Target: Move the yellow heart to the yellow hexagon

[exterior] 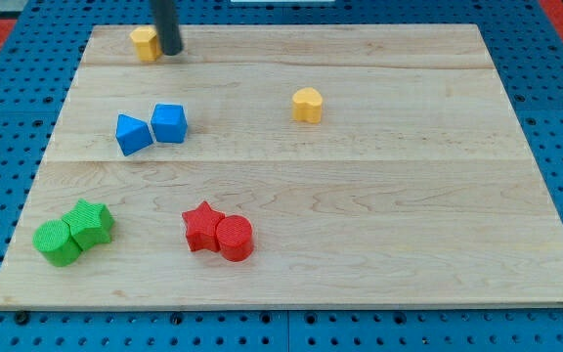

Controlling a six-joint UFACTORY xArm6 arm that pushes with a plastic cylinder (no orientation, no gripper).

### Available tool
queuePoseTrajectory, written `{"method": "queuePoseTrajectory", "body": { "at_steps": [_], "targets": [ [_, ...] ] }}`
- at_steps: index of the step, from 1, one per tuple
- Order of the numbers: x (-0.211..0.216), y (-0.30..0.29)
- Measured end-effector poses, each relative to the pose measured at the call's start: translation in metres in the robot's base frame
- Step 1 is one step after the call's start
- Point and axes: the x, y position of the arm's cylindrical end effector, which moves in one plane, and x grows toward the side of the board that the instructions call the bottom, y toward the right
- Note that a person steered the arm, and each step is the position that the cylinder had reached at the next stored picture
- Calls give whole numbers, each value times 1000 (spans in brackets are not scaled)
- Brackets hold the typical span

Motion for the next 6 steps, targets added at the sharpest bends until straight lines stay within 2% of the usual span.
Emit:
{"method": "queuePoseTrajectory", "body": {
  "at_steps": [1, 2, 3, 4, 5, 6],
  "targets": [
    [0, 60],
    [3, 192],
    [62, 270],
    [114, 247],
    [119, 177],
    [85, 110]
  ]
}}
